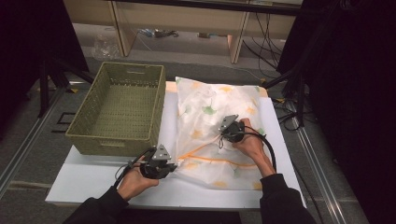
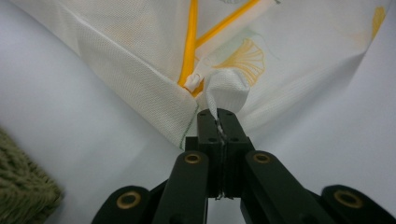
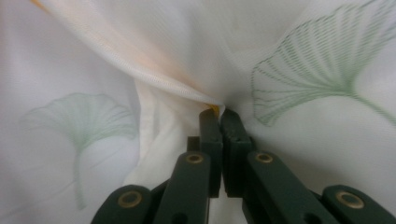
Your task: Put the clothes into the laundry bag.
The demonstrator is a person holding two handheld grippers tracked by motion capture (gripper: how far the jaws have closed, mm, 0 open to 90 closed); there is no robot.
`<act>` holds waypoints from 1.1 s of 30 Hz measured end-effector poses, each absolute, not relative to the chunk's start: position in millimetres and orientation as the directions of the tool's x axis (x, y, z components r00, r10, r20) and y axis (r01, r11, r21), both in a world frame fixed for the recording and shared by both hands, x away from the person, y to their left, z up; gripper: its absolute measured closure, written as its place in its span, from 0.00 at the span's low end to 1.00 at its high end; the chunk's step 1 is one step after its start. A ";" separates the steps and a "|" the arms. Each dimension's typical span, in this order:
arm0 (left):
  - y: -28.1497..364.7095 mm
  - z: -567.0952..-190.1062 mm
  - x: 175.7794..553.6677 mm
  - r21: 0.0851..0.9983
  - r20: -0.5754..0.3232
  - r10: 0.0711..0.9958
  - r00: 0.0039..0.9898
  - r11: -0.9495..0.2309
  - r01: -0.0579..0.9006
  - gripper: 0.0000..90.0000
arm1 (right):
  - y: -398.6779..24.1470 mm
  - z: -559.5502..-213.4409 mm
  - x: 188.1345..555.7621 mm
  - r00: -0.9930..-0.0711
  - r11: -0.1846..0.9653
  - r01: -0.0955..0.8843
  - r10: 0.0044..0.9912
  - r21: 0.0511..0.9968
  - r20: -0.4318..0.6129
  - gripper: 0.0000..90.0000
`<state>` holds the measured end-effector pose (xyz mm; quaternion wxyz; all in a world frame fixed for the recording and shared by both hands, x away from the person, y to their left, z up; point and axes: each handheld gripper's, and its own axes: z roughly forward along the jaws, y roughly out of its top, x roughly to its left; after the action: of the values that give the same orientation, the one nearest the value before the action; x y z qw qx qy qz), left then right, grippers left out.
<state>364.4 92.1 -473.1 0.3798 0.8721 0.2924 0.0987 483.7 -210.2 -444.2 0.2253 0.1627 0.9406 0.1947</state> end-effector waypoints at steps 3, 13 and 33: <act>92.2 -473.5 363.6 0.718 -0.065 0.595 0.801 -0.530 0.452 0.99 | -211.8 -430.7 468.3 -0.856 0.873 0.187 0.369 0.450 -0.361 1.00; 93.6 -474.5 362.7 0.704 -0.072 0.598 0.798 -0.537 0.465 0.98 | -209.8 -418.1 428.6 -0.910 0.881 0.134 0.290 0.454 -0.295 1.00; 90.8 -476.4 350.8 0.673 -0.121 0.561 0.819 -0.560 0.483 0.99 | -215.4 -448.0 414.4 -0.945 0.916 0.175 0.259 0.361 -0.199 1.00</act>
<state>350.8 90.8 -476.4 0.3636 0.8817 0.2960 0.0535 414.4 -215.4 -448.0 0.1221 0.1115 0.9711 0.1720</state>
